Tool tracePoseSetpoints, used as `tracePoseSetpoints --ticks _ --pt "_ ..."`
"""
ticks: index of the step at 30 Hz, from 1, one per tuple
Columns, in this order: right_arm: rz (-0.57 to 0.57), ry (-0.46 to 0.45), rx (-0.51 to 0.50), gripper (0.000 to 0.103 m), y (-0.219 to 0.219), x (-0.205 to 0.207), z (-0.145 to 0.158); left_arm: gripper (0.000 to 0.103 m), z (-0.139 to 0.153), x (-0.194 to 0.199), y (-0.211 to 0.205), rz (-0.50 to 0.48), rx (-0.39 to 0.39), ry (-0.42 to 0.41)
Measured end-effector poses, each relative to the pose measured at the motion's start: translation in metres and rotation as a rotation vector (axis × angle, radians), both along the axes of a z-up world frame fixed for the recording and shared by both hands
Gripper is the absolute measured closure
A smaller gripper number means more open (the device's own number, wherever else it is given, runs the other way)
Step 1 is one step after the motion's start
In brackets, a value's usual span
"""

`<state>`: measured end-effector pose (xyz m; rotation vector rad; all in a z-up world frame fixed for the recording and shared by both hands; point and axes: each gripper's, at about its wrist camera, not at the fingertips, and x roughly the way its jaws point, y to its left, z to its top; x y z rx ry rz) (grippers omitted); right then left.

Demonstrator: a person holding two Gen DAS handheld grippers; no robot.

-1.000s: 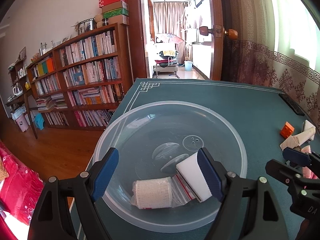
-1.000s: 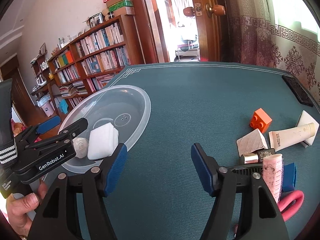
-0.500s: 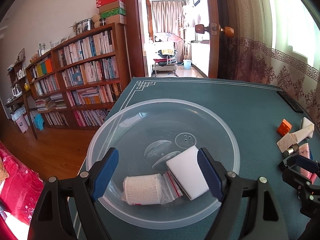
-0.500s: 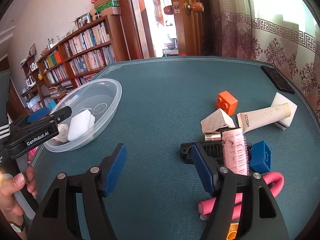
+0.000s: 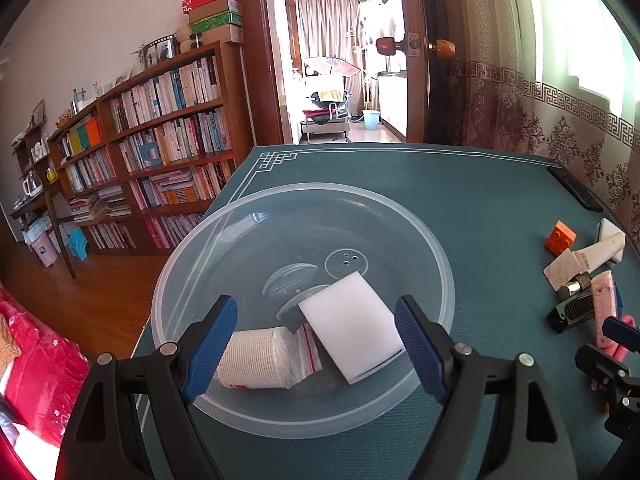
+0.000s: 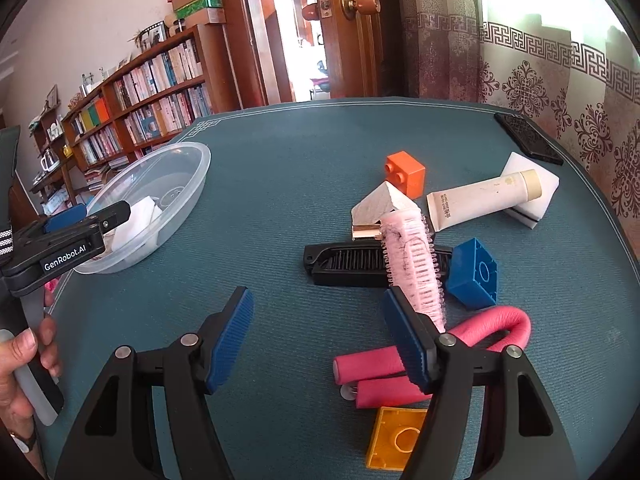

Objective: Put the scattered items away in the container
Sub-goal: 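Withdraw both open tools from the bowl back toward the item pile, then grasp the yellow toy block with the left tool while the right tool grasps the pink foam rods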

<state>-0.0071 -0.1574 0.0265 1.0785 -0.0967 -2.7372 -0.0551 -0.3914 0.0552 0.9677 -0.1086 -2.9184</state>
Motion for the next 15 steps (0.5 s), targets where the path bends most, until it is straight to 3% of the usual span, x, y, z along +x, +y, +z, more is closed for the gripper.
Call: tracePoseSetpoints --ticks 15 --pt "-0.035 -0.011 0.007 0.032 0.029 0.018 -0.004 0.019 -0.005 0.009 0.043 -0.050 -0.033 -0.041"
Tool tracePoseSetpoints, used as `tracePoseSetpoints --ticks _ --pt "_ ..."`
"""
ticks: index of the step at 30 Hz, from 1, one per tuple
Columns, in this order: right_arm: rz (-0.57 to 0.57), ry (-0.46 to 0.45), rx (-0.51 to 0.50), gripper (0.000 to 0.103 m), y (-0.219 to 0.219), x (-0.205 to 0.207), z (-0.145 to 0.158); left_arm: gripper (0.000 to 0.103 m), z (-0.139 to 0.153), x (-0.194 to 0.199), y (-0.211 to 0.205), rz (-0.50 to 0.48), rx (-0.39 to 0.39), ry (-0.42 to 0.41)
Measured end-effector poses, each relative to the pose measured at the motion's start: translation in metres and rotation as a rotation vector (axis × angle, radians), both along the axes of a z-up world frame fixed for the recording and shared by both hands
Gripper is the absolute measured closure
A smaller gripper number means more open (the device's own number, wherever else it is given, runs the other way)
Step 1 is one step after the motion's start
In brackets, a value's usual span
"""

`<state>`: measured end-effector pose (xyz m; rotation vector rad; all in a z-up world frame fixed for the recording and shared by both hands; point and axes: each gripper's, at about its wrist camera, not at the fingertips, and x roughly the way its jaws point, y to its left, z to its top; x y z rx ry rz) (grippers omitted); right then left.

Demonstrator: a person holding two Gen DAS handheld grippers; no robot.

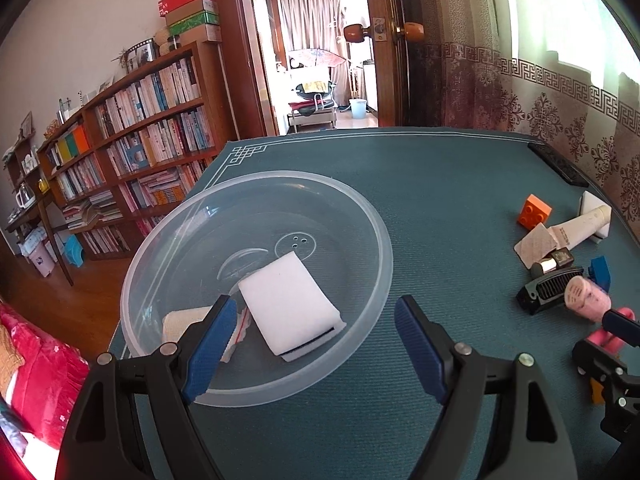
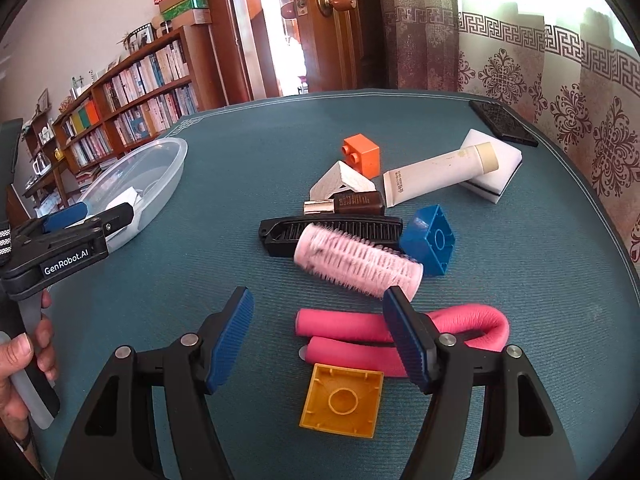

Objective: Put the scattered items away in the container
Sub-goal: 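Grasp the yellow toy block with the left tool while the right tool grasps the pink foam rods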

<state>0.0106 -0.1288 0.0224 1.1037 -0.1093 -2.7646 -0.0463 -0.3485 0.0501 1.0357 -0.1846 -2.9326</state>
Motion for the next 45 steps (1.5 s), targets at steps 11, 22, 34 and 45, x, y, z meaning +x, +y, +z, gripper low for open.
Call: tracePoseSetpoints --ticks 11,22,34,45 --pt "-0.024 0.008 0.000 0.032 0.028 0.018 0.000 0.019 -0.005 0.006 0.040 -0.087 -0.009 -0.038" --pt "-0.058 -0.006 -0.063 0.032 0.063 0.035 0.000 0.019 -0.010 0.014 0.082 -0.182 -0.006 -0.082" --pt "-0.098 -0.018 -0.104 0.032 0.097 0.048 0.001 0.019 -0.013 0.034 0.114 -0.270 0.003 -0.120" --pt "-0.109 -0.030 -0.102 0.032 0.127 0.078 0.001 0.019 -0.014 0.057 0.159 -0.401 0.052 -0.165"
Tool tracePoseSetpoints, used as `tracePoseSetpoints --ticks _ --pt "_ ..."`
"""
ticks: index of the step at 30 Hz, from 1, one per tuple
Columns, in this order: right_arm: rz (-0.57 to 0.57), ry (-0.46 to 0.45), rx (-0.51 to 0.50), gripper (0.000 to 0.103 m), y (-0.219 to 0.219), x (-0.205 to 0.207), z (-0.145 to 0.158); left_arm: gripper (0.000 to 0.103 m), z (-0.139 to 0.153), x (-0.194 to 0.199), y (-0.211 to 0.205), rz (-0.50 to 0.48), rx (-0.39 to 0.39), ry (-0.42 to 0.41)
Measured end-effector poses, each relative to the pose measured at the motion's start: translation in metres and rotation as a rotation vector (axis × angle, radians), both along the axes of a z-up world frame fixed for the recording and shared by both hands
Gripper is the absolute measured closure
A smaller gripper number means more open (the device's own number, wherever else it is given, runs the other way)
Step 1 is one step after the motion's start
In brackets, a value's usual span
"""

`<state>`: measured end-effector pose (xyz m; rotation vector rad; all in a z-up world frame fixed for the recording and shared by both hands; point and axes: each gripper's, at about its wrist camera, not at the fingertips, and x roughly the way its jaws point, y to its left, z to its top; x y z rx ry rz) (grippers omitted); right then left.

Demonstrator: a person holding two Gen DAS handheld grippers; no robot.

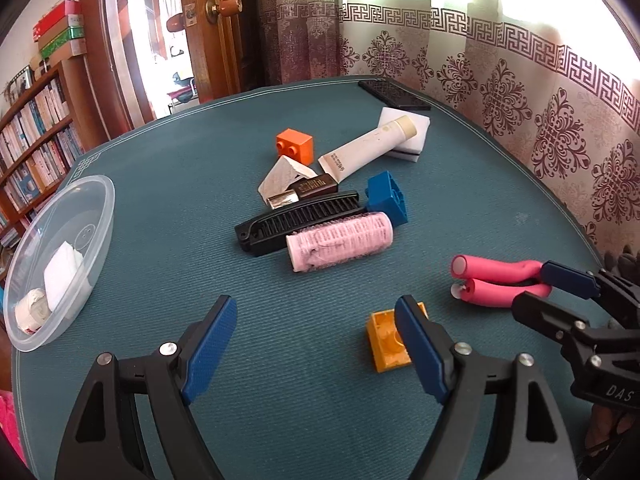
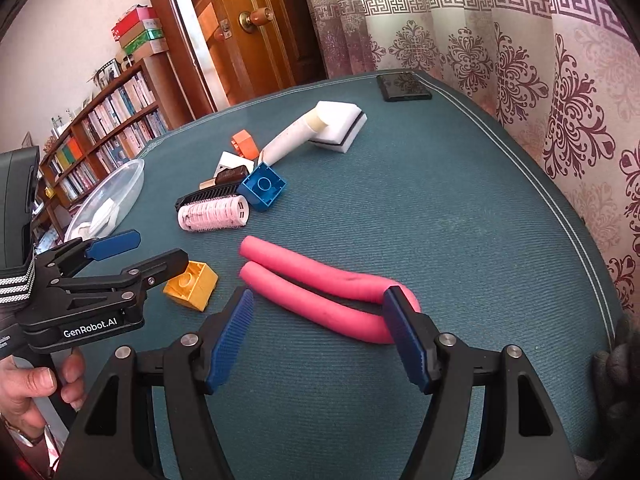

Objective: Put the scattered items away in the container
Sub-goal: 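Grasp the yellow toy block with the left tool while the right tool grasps the pink foam rods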

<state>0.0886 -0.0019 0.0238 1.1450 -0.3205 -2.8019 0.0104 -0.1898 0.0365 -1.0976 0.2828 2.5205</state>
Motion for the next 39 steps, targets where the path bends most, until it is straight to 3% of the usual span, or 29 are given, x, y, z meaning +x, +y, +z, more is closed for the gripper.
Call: tracePoseSetpoints --ticks 9,23,28,33,36,39 --pt "0.043 0.028 -0.044 0.032 0.011 0.021 0.008 0.019 -0.011 0.011 0.026 -0.049 -0.025 -0.016" --pt "0.008 0.051 -0.004 0.032 0.034 0.013 0.009 0.019 -0.024 0.007 0.032 -0.070 -0.011 -0.038" --pt "0.046 0.040 0.032 0.032 0.026 0.008 0.005 0.036 -0.022 0.009 0.032 -0.094 0.003 -0.036" --pt "0.087 0.022 0.087 0.032 0.014 0.003 0.002 0.068 -0.020 0.012 0.032 -0.114 0.004 -0.027" --pt "0.108 0.012 0.118 0.032 0.009 -0.001 0.000 0.077 -0.019 0.012 0.031 -0.119 0.001 -0.024" --pt "0.130 0.000 0.151 0.034 0.005 -0.006 -0.002 0.077 -0.019 0.012 0.030 -0.119 -0.008 -0.017"
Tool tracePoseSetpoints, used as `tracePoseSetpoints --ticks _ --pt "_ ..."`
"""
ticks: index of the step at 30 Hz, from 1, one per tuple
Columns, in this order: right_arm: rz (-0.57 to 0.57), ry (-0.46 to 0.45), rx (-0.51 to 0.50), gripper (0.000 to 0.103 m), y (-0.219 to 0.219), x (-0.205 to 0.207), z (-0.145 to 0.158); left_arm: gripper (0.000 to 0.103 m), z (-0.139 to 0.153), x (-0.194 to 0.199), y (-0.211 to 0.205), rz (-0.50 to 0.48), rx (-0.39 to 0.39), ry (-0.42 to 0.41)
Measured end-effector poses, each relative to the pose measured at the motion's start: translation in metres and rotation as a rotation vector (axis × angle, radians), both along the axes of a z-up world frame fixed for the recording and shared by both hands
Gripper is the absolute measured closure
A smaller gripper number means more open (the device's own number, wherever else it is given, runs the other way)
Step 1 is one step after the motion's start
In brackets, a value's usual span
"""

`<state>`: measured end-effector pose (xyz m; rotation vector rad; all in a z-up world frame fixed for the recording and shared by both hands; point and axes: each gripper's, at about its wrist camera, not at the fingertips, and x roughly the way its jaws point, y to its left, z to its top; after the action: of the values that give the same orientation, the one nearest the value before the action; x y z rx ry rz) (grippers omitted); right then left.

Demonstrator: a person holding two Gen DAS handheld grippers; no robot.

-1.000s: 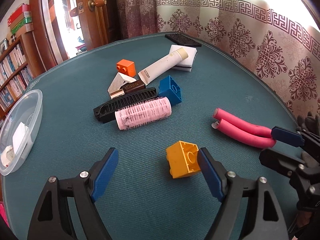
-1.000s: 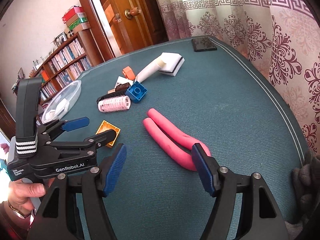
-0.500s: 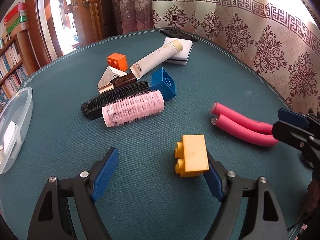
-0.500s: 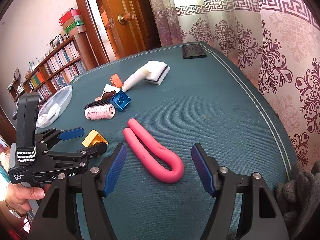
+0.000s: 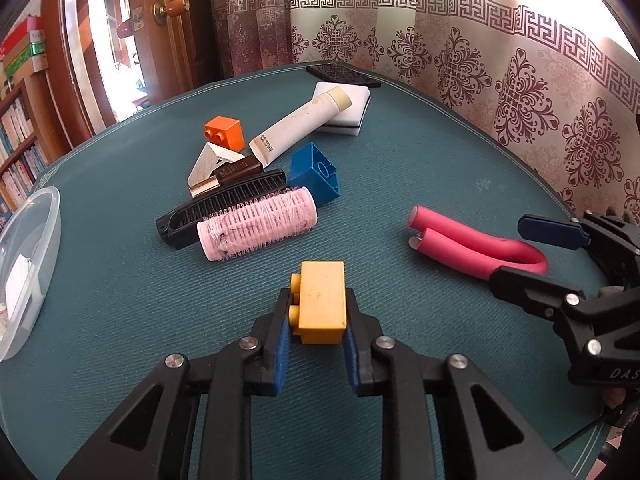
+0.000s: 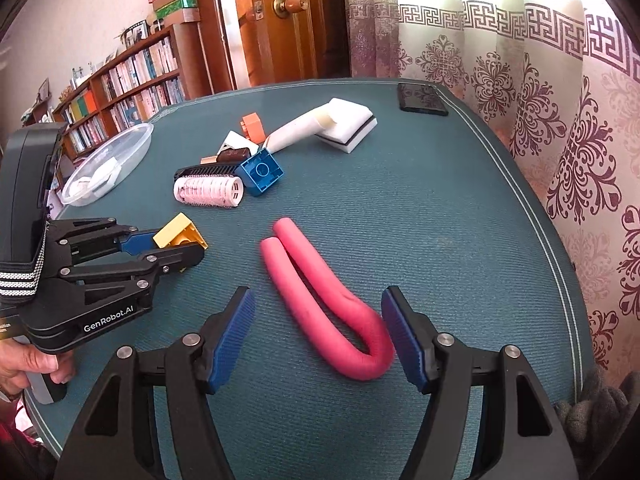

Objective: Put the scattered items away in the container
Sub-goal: 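Grasp the yellow toy block with the left tool while the right tool grasps the pink foam rods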

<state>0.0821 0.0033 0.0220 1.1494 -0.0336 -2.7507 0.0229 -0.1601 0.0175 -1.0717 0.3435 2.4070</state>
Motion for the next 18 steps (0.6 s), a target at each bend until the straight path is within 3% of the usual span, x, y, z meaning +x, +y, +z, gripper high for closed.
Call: tracePoseSetpoints --ticks 9,13,18 --pt "0.025 -0.071 0.066 0.034 -0.008 -0.021 -0.013 0.077 0.004 0.001 -0.003 0.015 -0.006 0.030" --pt "0.017 -0.071 0.117 0.048 -0.012 -0.022 -0.014 0.077 0.003 -0.001 -0.005 0.024 -0.002 0.027" --pt "0.014 -0.067 0.124 0.051 -0.012 -0.022 -0.013 0.077 0.003 -0.001 -0.006 0.023 0.000 0.026"
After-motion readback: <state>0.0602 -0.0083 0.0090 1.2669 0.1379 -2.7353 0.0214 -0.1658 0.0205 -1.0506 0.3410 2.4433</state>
